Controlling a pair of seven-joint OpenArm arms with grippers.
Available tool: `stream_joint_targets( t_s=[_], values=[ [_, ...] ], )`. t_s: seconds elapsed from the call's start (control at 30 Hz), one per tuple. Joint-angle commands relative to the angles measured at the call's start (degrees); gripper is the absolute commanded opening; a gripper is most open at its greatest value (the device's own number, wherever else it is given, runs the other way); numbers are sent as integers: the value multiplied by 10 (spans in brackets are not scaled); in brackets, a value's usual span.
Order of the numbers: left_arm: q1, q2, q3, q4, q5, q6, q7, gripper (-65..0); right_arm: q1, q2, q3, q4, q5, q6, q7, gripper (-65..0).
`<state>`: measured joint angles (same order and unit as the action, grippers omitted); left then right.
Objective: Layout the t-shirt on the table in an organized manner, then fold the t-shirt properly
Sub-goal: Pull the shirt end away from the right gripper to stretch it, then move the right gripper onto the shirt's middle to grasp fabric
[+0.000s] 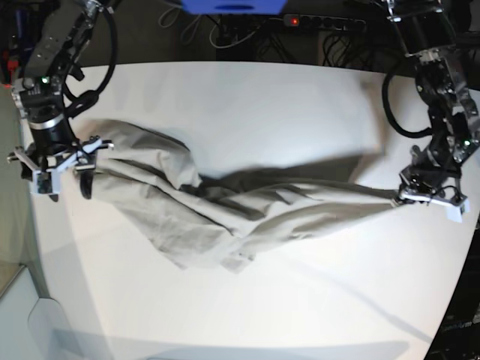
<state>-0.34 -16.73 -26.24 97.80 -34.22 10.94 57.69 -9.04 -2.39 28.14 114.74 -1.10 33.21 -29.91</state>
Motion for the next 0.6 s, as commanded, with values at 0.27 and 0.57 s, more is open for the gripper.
stream_joint_targets(
  t_s=[0.27, 0.57],
  values=[
    [-4, -86, -69, 18, -7, 4, -6, -643, 6, 5, -45, 13, 8, 11, -26, -273],
    [28, -81, -67, 10, -4, 3, -10, -644, 14, 53, -203, 11, 8, 11, -126, -271]
  ],
)
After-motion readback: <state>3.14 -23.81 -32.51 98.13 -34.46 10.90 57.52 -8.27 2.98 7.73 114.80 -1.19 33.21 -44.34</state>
